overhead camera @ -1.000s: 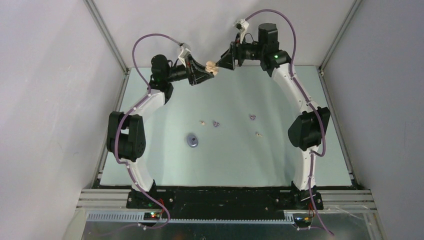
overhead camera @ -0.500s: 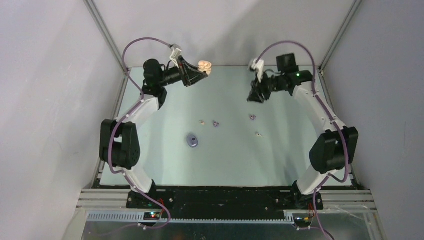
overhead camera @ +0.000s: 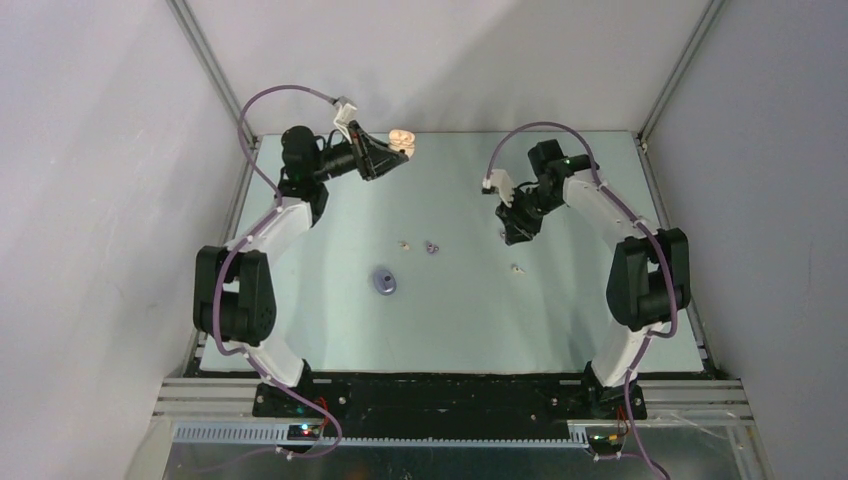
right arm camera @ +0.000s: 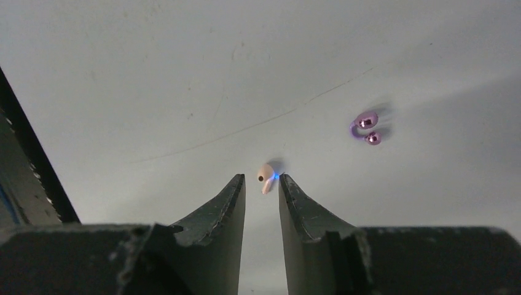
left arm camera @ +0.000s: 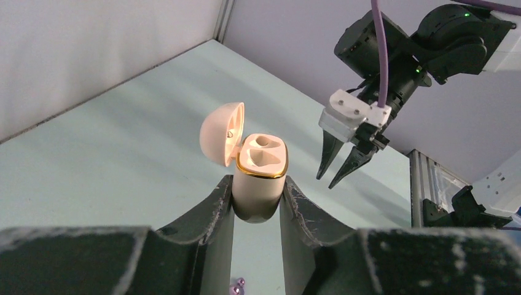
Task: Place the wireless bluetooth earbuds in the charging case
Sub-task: Pick up the left earbud from the center of the board.
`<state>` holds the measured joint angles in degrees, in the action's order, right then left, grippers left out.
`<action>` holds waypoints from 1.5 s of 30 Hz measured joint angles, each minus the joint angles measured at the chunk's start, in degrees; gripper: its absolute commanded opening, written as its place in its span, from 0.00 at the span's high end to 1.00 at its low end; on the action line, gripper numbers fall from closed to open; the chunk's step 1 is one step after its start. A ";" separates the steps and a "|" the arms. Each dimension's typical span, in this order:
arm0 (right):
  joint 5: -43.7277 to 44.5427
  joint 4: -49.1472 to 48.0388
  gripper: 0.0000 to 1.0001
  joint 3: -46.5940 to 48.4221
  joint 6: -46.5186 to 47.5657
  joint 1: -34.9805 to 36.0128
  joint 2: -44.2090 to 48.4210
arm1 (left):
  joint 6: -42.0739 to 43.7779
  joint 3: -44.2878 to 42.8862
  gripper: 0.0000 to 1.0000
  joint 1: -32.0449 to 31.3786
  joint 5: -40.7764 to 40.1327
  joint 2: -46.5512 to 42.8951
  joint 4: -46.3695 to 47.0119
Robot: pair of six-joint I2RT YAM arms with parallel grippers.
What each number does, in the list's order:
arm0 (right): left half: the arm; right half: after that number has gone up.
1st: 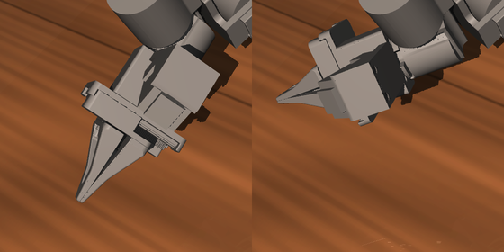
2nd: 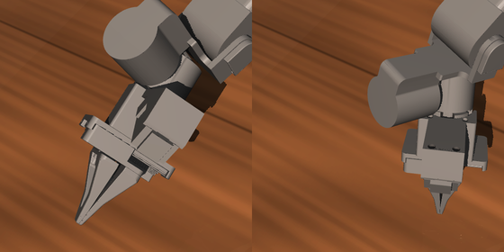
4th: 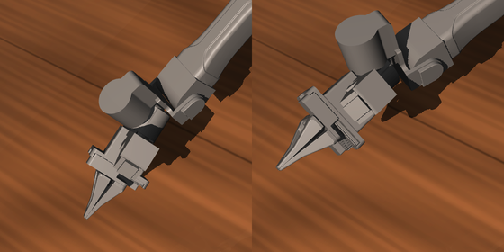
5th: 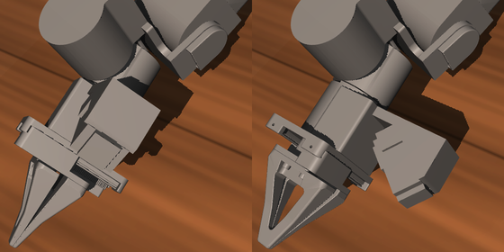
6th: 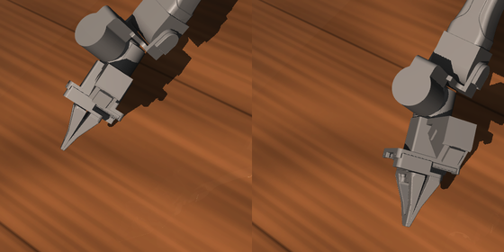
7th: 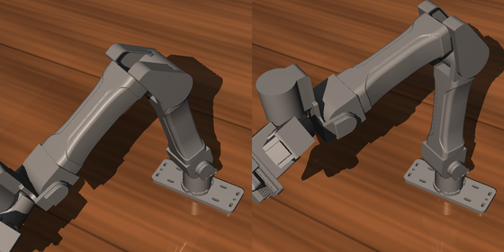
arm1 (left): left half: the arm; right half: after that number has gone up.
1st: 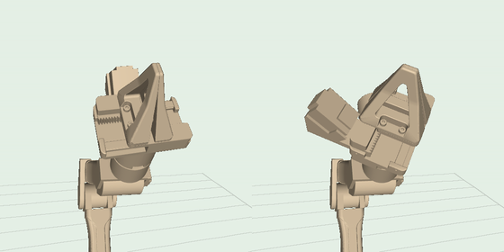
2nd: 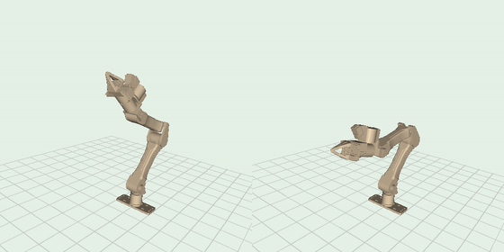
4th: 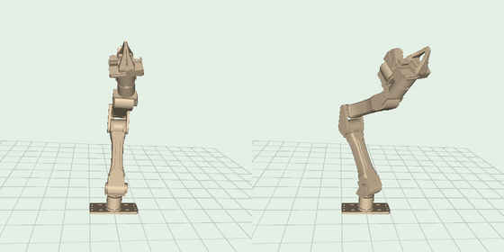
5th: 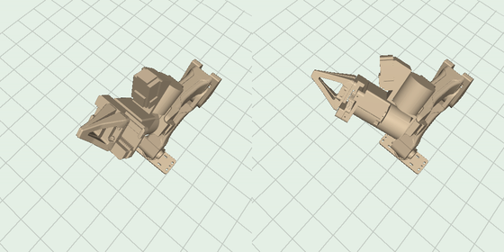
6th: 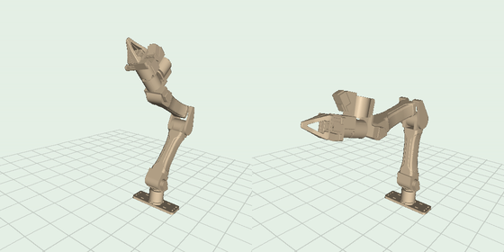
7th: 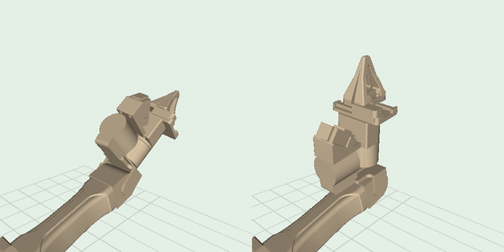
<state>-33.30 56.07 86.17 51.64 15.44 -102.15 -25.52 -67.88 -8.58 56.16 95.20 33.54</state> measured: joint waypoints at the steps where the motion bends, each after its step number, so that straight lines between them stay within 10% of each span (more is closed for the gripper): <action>1: 0.50 0.59 0.69 -0.15 1.55 0.11 -0.24 | 0.04 0.09 1.00 0.13 -0.09 -0.04 -0.31; 14: 10.88 5.55 0.65 -0.07 20.41 3.96 -8.04 | 0.90 0.28 1.00 0.46 -0.37 -0.39 -3.43; 45: 30.12 9.66 0.65 7.28 -8.55 11.80 -18.43 | 5.27 0.26 1.00 0.48 -0.98 -1.46 -11.19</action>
<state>-3.18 65.73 93.45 43.09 27.24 -120.57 -20.25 -67.61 -8.10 55.18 93.73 22.35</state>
